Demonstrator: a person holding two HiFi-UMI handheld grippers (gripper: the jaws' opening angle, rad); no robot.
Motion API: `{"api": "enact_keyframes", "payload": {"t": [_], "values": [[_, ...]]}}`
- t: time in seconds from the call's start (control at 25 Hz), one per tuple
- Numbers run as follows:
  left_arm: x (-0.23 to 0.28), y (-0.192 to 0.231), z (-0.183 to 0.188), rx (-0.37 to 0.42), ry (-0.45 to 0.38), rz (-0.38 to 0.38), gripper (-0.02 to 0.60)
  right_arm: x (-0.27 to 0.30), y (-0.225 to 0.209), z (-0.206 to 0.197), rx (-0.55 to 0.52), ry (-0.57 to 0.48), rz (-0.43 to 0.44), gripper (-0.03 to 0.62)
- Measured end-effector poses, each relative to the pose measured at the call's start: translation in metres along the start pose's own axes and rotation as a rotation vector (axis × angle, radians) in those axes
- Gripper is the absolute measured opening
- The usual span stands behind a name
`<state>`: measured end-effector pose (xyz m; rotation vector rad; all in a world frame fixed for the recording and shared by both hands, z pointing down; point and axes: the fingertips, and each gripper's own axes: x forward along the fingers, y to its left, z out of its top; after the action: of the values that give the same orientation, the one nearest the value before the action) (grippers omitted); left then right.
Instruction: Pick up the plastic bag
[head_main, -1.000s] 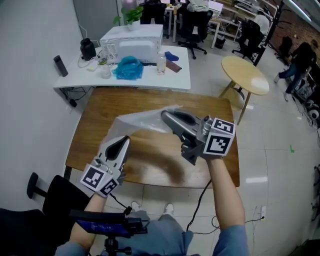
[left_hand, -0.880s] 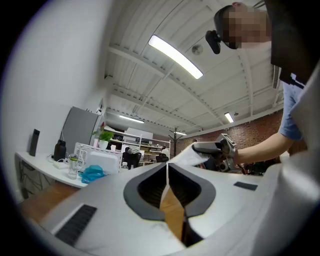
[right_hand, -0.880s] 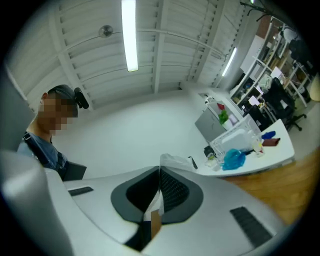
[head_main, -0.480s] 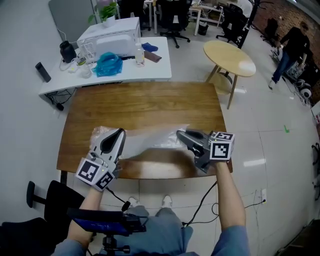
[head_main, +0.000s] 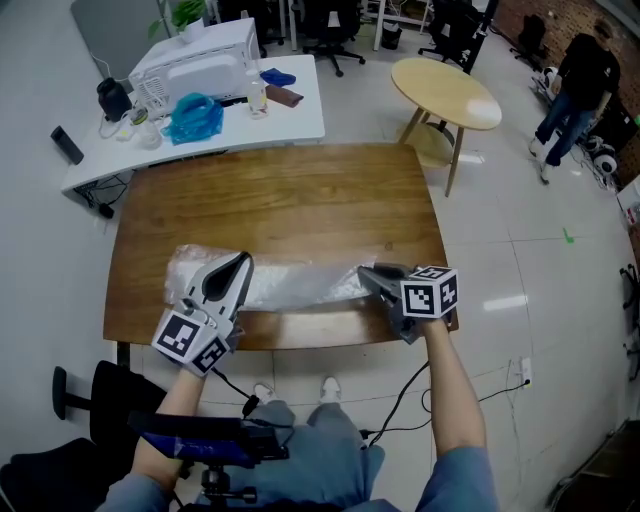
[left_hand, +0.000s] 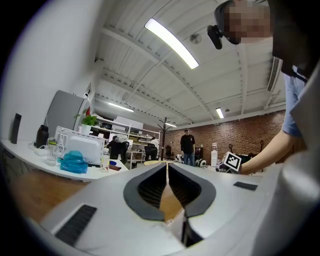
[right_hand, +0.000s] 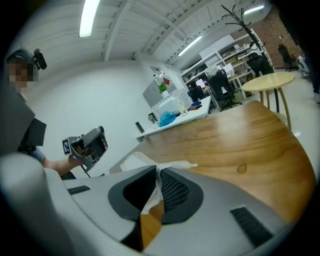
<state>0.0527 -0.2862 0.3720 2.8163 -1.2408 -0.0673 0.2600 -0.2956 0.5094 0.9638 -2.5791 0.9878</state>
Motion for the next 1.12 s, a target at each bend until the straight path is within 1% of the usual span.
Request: {"api": "enact_keyframes", "payload": {"t": [0.12, 0.24, 0.32, 0.36, 0.4, 0.44, 0.56, 0.6, 0.68, 0.72, 0.92, 1.12], "values": [[0.005, -0.004, -0.003, -0.003, 0.004, -0.010, 0.018, -0.004, -0.017, -0.014, -0.024, 0.035, -0.087, 0.032], [0.010, -0.010, -0.007, -0.006, 0.013, -0.028, 0.018, -0.012, -0.036, -0.018, -0.037, 0.020, -0.197, 0.034], [0.012, -0.015, -0.010, -0.009, 0.018, -0.041, 0.018, -0.015, -0.046, -0.021, -0.032, 0.013, -0.251, 0.039], [0.013, -0.017, -0.012, -0.011, 0.021, -0.046, 0.018, -0.015, -0.049, -0.023, -0.027, 0.017, -0.266, 0.078], [0.013, -0.018, -0.013, -0.012, 0.024, -0.050, 0.018, -0.015, -0.051, -0.026, -0.025, 0.024, -0.275, 0.131], [0.014, -0.020, -0.015, -0.013, 0.026, -0.053, 0.018, -0.015, -0.052, -0.029, -0.030, 0.031, -0.285, 0.141], [0.016, -0.023, -0.018, -0.015, 0.033, -0.061, 0.018, -0.017, -0.059, -0.035, -0.057, 0.038, -0.332, 0.141], [0.017, -0.024, -0.019, -0.016, 0.036, -0.062, 0.018, -0.018, -0.062, -0.036, -0.060, 0.034, -0.355, 0.151], [0.017, -0.025, -0.020, -0.017, 0.039, -0.064, 0.018, -0.023, -0.069, -0.038, -0.057, 0.023, -0.400, 0.198], [0.017, -0.024, -0.020, -0.017, 0.040, -0.065, 0.018, -0.026, -0.072, -0.038, -0.055, 0.017, -0.418, 0.204], [0.016, -0.022, -0.022, -0.020, 0.042, -0.063, 0.018, -0.032, -0.077, -0.036, -0.056, -0.005, -0.456, 0.206], [0.015, -0.021, -0.025, -0.024, 0.047, -0.063, 0.018, -0.027, -0.065, -0.029, -0.081, -0.022, -0.435, 0.206]]}}
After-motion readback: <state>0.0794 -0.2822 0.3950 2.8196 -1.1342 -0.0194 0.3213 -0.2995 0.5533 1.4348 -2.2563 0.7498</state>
